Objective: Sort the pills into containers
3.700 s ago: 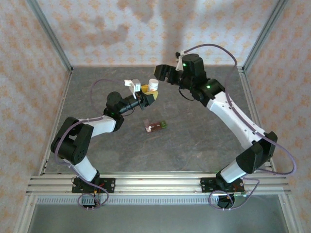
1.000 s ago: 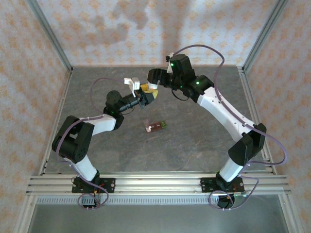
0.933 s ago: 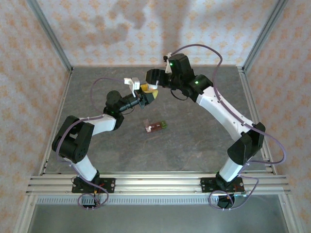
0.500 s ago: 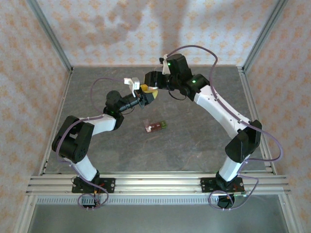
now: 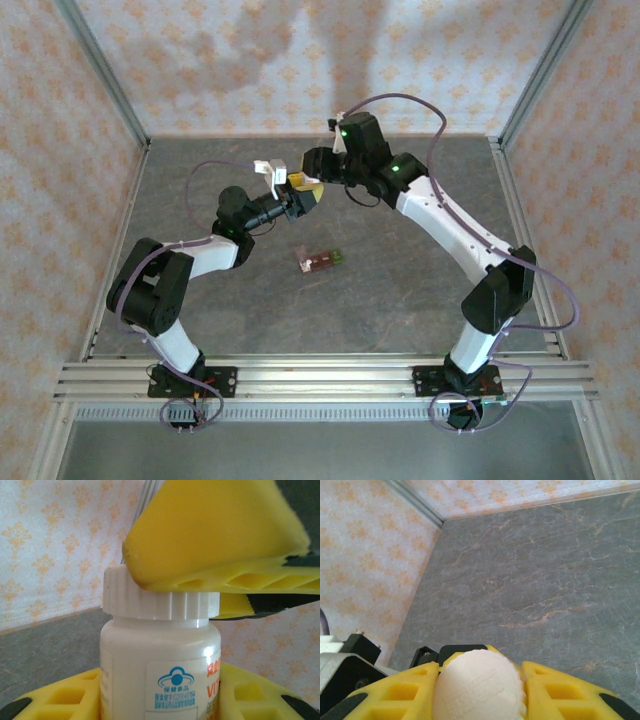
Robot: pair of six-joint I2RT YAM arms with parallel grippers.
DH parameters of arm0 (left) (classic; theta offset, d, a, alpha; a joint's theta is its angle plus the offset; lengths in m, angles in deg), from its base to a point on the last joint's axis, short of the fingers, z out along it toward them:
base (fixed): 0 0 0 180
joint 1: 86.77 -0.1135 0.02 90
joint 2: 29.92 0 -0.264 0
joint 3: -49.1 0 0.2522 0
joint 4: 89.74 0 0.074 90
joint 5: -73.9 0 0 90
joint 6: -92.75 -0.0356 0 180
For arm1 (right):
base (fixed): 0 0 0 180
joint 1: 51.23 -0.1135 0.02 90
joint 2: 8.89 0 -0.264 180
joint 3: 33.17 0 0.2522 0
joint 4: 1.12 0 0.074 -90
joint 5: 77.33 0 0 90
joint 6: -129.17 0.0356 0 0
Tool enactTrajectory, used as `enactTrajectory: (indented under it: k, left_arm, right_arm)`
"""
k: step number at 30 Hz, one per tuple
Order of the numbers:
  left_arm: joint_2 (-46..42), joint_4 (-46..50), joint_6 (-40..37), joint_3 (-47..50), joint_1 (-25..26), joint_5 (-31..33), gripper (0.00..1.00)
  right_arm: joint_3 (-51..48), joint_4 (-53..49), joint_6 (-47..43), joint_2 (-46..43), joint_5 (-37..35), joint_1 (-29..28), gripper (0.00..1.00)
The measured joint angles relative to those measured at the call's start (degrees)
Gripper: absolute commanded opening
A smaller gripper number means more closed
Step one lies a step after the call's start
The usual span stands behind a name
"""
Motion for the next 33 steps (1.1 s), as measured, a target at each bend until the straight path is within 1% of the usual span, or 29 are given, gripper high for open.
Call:
enactTrajectory:
  k: [4,9,11,13,14,15,20,24,28,33]
  left_arm:
    - [0.0,-0.17,0.68,0.0,-0.22,-0.04,0.0]
    - [0.0,-0.17,0.85,0.0,-0.09,-0.46,0.0]
    - [0.0,-0.17,0.85,0.0,-0.09,-0.5,0.15]
    - [0.0,-0.15,0.83,0.0,-0.09,-0.46,0.34]
    - [0.0,-0.15,0.83,0.02,-0.09,-0.44,0.75]
    - [0.0,-0.13,0.72,0.09,-0.09,-0.31,0.99]
    - [-0.35,-0.26,-0.57,1.86,-0.07,0.35,1.0]
    - [-1.97,-0.24,-0.98,6.82,-0.07,0.85,1.0]
    - [-5.27,-0.13,-2.05,11.89,-0.07,3.17,1.0]
    - [-9.94,0.07,-2.64,14.75,-0.09,7.37,1.0]
  right_arm:
    - [-1.03,1.64,1.81,-0.55,-6.64,-2.34,0.3]
    - [-3.32,3.5,2.78,-1.97,-10.25,-3.26,0.29]
    - [-3.96,4.0,2.86,-2.29,-10.82,-3.34,0.29]
    - [-4.81,4.98,2.93,-2.67,-11.08,-3.34,0.29]
    - [-5.33,5.53,3.06,-2.91,-11.26,-3.34,0.29]
    - [-5.81,5.9,3.15,-3.15,-11.34,-3.34,0.29]
    - [-9.01,6.32,3.78,-4.24,-12.9,-2.6,0.29]
    - [-12.33,6.82,4.15,-5.38,-14.67,-0.48,0.29]
    - [-17.16,8.57,4.13,-7.67,-17.11,1.73,0.29]
    - [-25.68,12.37,3.39,-11.15,-22.4,3.32,0.29]
